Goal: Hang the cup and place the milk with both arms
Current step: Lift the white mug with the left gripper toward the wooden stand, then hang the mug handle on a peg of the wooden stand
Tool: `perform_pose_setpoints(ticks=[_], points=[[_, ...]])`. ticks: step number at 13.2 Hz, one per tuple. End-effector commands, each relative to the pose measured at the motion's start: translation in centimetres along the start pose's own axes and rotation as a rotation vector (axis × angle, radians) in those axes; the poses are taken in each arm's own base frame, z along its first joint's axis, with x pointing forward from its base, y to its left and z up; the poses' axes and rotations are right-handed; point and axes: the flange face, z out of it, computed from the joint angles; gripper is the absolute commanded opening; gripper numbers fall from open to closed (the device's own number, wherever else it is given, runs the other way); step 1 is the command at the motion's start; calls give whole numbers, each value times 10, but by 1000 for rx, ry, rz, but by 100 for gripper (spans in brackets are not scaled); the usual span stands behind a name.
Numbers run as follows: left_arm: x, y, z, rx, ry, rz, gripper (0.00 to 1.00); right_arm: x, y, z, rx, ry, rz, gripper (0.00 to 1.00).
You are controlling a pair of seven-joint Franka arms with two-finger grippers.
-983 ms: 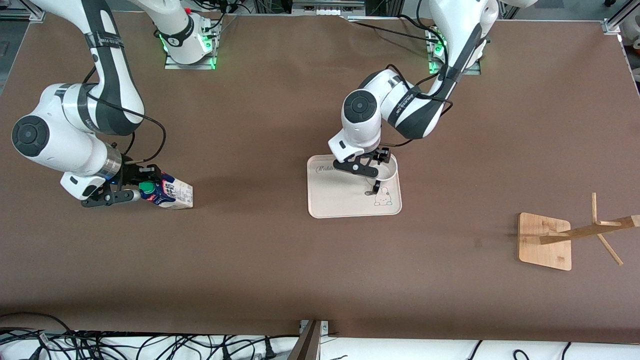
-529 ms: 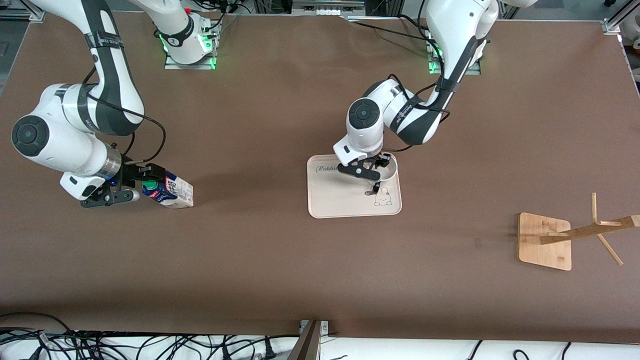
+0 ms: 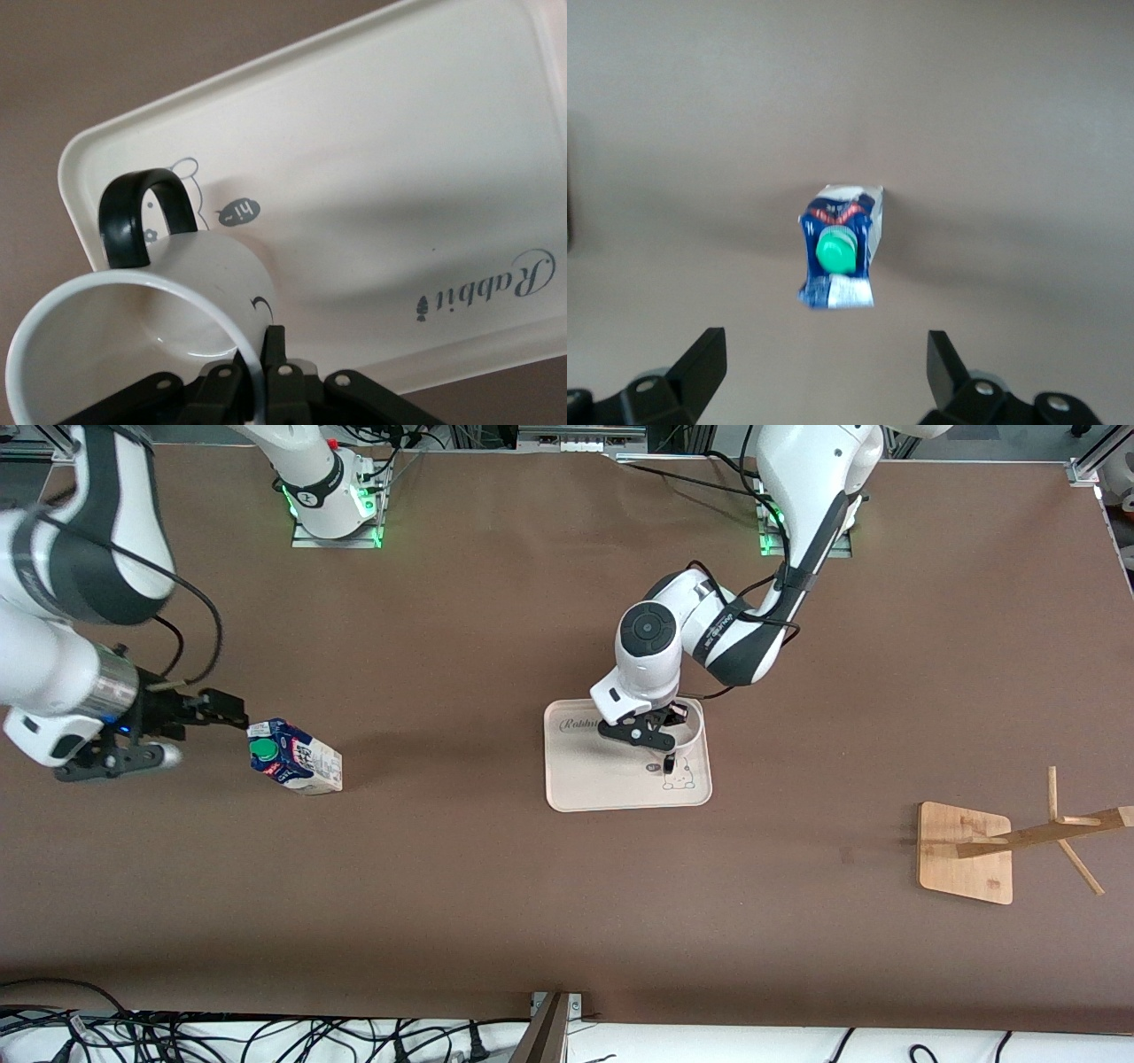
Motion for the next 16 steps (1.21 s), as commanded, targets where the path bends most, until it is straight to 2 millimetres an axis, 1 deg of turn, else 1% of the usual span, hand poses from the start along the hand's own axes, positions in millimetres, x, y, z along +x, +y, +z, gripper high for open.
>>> perform_pose_setpoints(ticks=[1, 2, 3, 5, 6, 7, 8, 9, 10, 11, 12, 13, 15, 16], points=[[24, -34, -60, 31, 8, -60, 0, -33, 6, -53, -17, 32, -15, 100], [39, -64, -85, 34, 3, -99, 0, -41, 6, -64, -55, 33, -32, 100], [50, -93, -104, 34, -8, -121, 0, -44, 2, -67, -76, 24, -44, 100], [69, -144, -142, 21, 27, -118, 0, -44, -2, -68, -81, 21, -53, 100], [78, -176, -155, 18, 54, -157, 0, -44, -7, -66, -82, 17, -60, 100], [86, -221, -164, 15, 73, -204, 0, -44, -7, -64, -82, 14, -62, 100], [89, -260, -168, 7, 81, -203, 0, -43, -7, -64, -82, 16, -63, 100], [88, -289, -172, -7, 84, -205, 0, -43, -7, -64, -82, 16, -63, 100], [82, -307, -188, -46, 98, -246, 0, -43, -5, -60, -81, 11, -60, 100], [77, -338, -190, -80, 84, -292, 0, -44, -3, -60, -81, 13, -58, 100], [72, -355, -193, -86, 77, -314, 0, -44, -3, -60, -82, 15, -60, 100], [68, -367, -198, -85, 73, -325, 0, -44, -2, -60, -82, 18, -61, 100], [56, -392, -205, -80, 46, -335, 0, -42, 0, -54, -82, 16, -64, 100], [51, -402, -209, -77, 44, -329, 0, -43, 2, -52, -80, 18, -65, 100]])
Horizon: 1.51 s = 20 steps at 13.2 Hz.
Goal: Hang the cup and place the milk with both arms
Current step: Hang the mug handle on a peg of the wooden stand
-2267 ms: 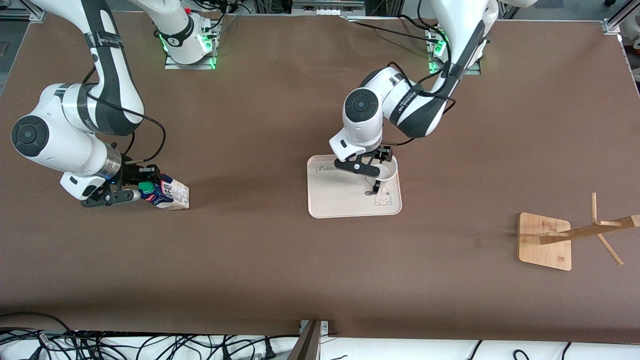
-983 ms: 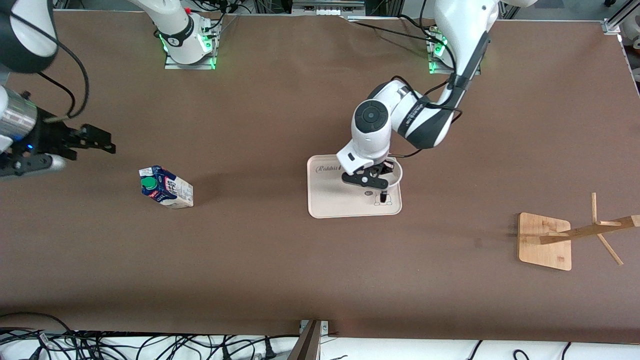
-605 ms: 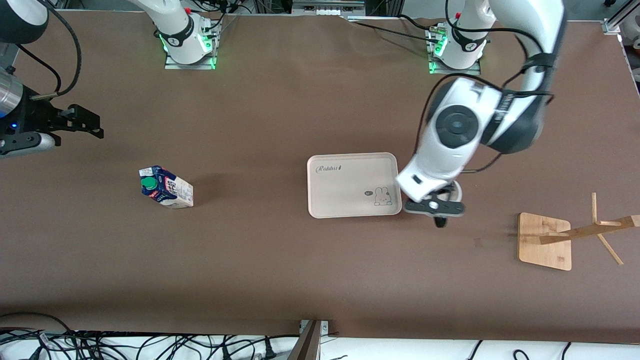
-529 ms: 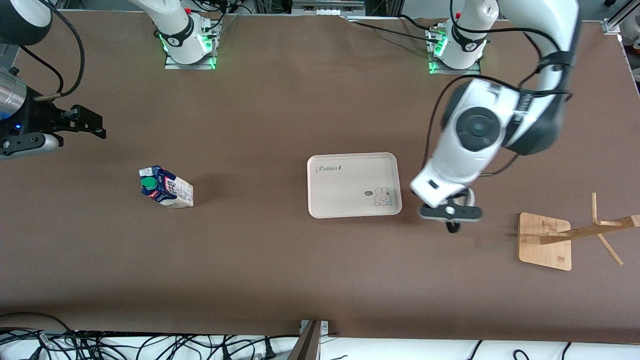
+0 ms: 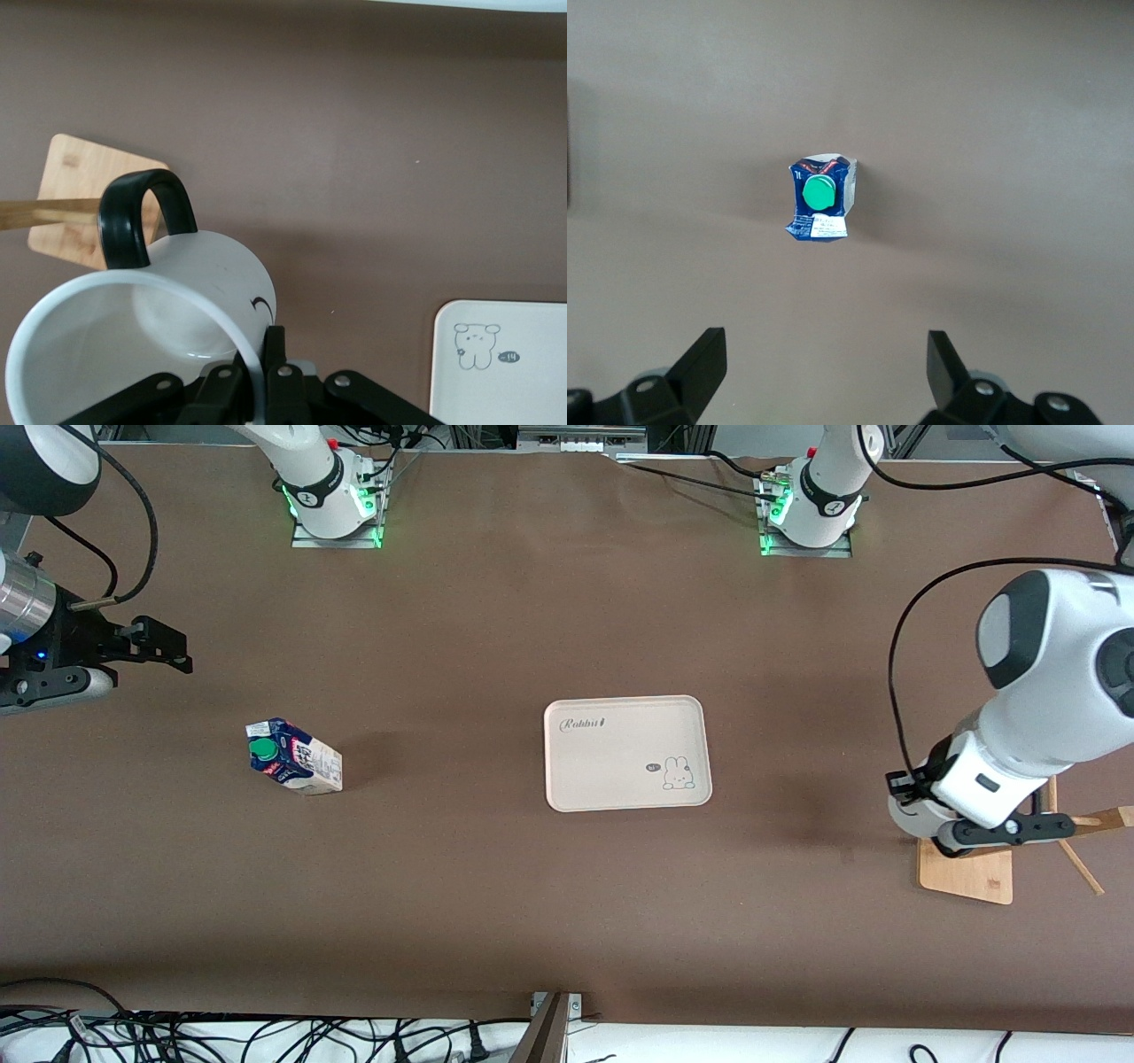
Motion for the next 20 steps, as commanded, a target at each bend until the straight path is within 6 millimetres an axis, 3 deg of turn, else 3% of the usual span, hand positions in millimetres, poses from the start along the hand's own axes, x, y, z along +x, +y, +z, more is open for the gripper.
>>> perform_pose_setpoints(ticks=[1, 4, 7, 9, 14, 17, 20], points=[[-6, -28, -19, -8, -16, 35, 0, -7, 6, 4, -3, 7, -18, 100], [-9, -58, -29, -4, -29, 43, 0, -8, 8, 1, 6, 11, -20, 100], [-9, -68, -34, 4, -21, 49, 0, -12, 10, -3, 8, 9, -16, 100], [-3, -73, -48, 0, 13, 64, 0, -13, 9, -6, 8, 10, -15, 100], [3, -117, -32, -5, -9, 53, 0, -9, 7, -6, -19, 11, -10, 100], [4, -122, -28, -5, -14, 48, 0, -7, 7, -11, -18, 21, -8, 100], [6, -132, -8, -16, -45, 31, 0, -7, 8, -18, -21, 31, -10, 100]])
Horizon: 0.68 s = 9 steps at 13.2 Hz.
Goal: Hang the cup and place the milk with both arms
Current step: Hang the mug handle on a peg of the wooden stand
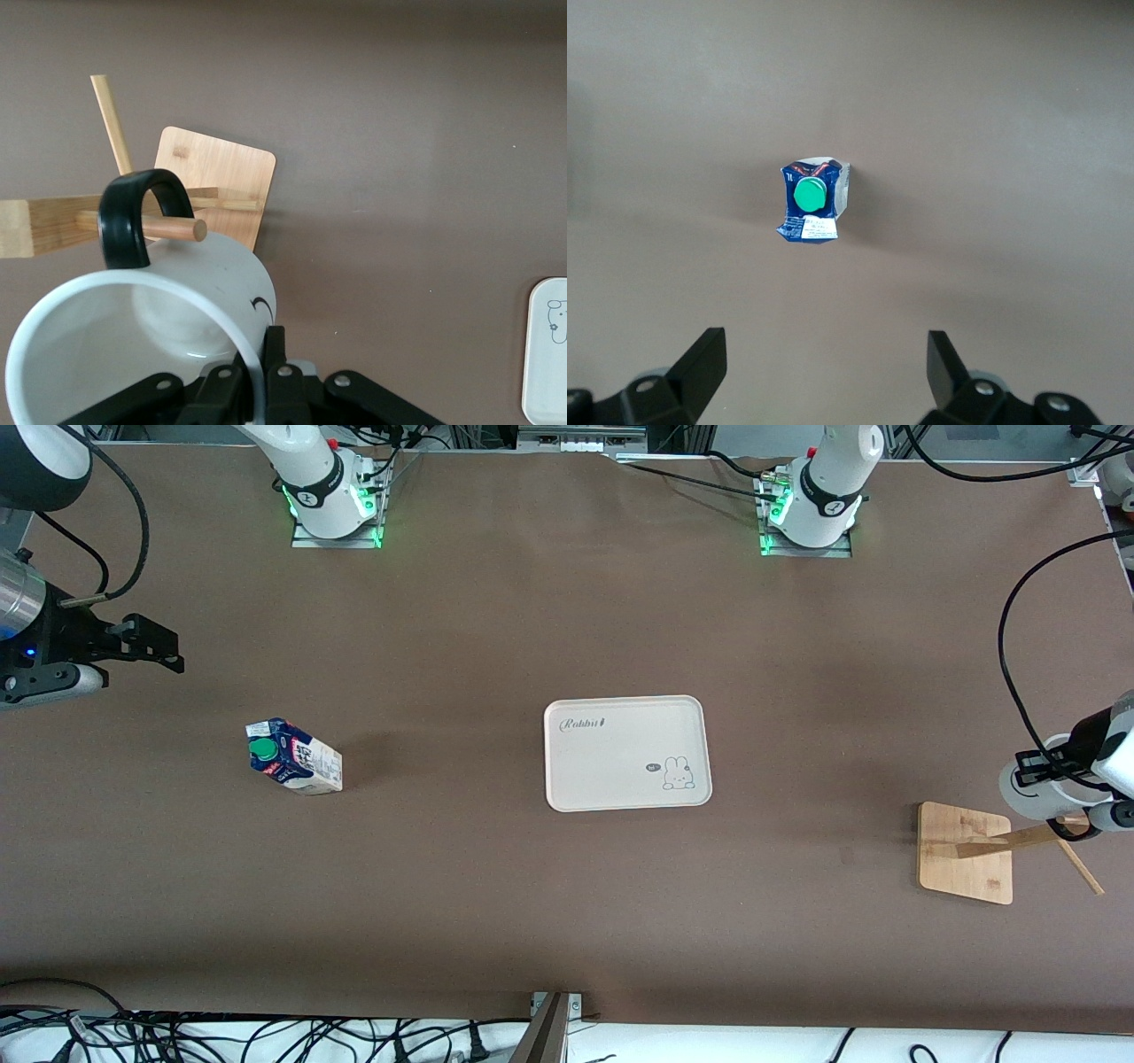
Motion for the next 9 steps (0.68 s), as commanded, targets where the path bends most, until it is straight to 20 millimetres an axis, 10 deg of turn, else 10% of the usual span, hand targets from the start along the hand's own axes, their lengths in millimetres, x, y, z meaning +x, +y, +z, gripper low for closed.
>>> perform_pose_setpoints(ticks=[1, 4, 5, 7, 9], points=[[4, -17, 19, -34, -35, -9, 0, -3, 1, -8, -15, 2, -6, 100], [5, -22, 28, -40, -49, -16, 0, -4, 5, -9, -12, 2, 4, 100], [5, -22, 31, -33, -55, -12, 13, -4, 7, -9, -10, 1, 11, 100], [4, -23, 31, -41, -58, 9, 100, -5, 7, -9, -13, 0, 9, 100], [5, -14, 24, -43, -45, 12, 100, -5, 8, -9, -20, 1, 9, 100]])
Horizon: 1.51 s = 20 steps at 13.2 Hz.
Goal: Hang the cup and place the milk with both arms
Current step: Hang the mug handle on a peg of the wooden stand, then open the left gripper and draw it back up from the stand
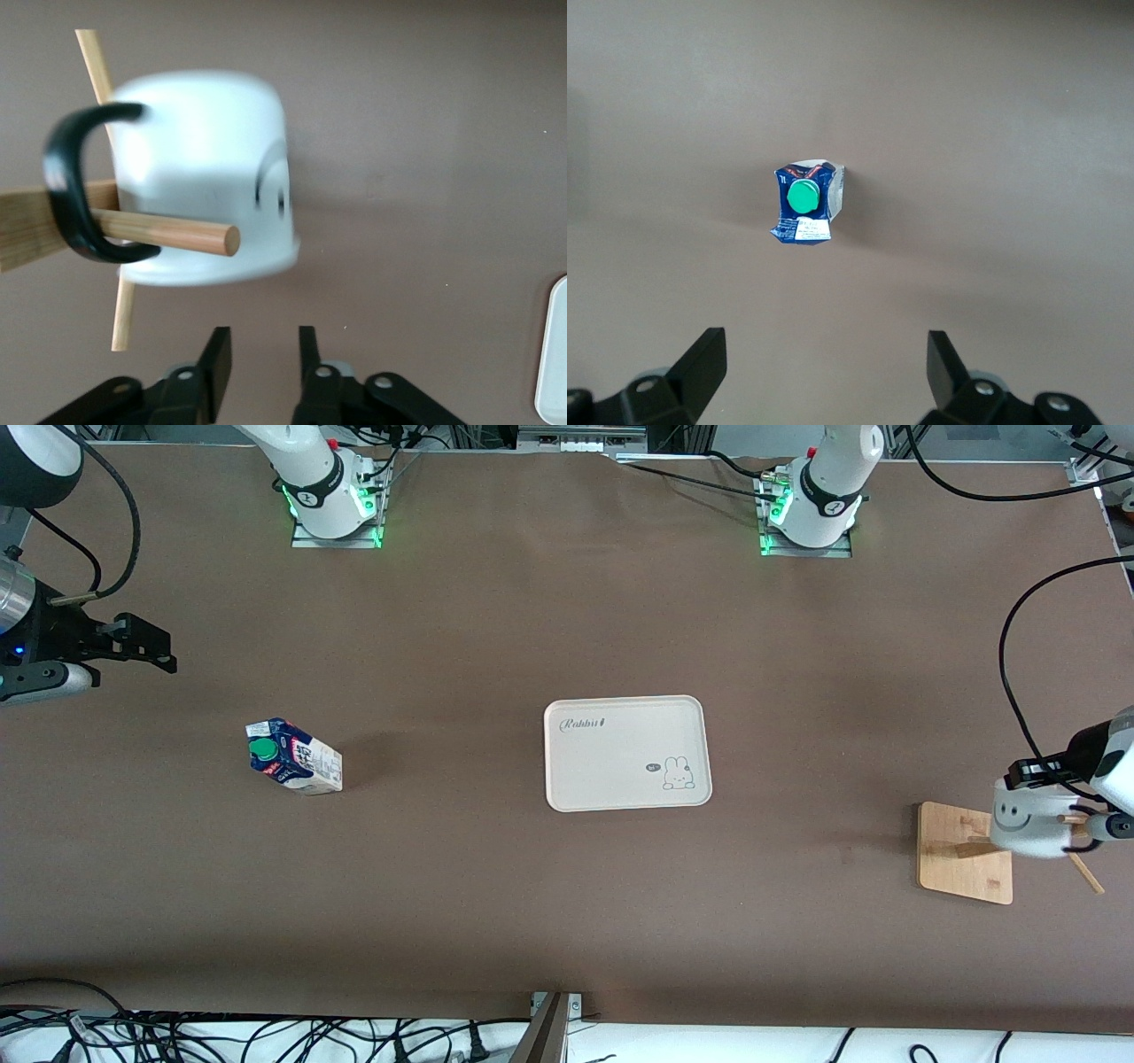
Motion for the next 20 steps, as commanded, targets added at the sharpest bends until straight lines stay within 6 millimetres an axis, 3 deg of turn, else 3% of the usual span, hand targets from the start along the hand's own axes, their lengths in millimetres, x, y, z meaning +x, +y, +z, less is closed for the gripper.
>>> perform_pose_setpoints(ticks=[1, 4, 7, 10, 12, 14, 18, 20], points=[[-4, 14, -15, -18, 3, 39, 100, -3, 2, -7, -15, -2, 0, 100], [-23, 54, -48, -34, -19, 102, 100, -4, 2, -6, -15, -3, 0, 100], [-36, 103, -68, -41, -2, 143, 100, -4, 2, -6, -15, -5, 0, 100], [-47, 130, -78, -41, -5, 191, 100, -4, 3, -6, -15, -5, 1, 100], [-68, 160, -94, 1, 17, 229, 100, -4, 2, -6, -15, -3, 0, 100], [-97, 146, -103, 40, 49, 193, 100, -4, 3, -6, -13, -5, 1, 100], [-133, 126, -129, 39, 171, 171, 100, -4, 4, -6, -13, -5, 4, 100], [-146, 126, -126, 42, 183, 177, 100, -4, 4, -5, -12, -8, 3, 100]])
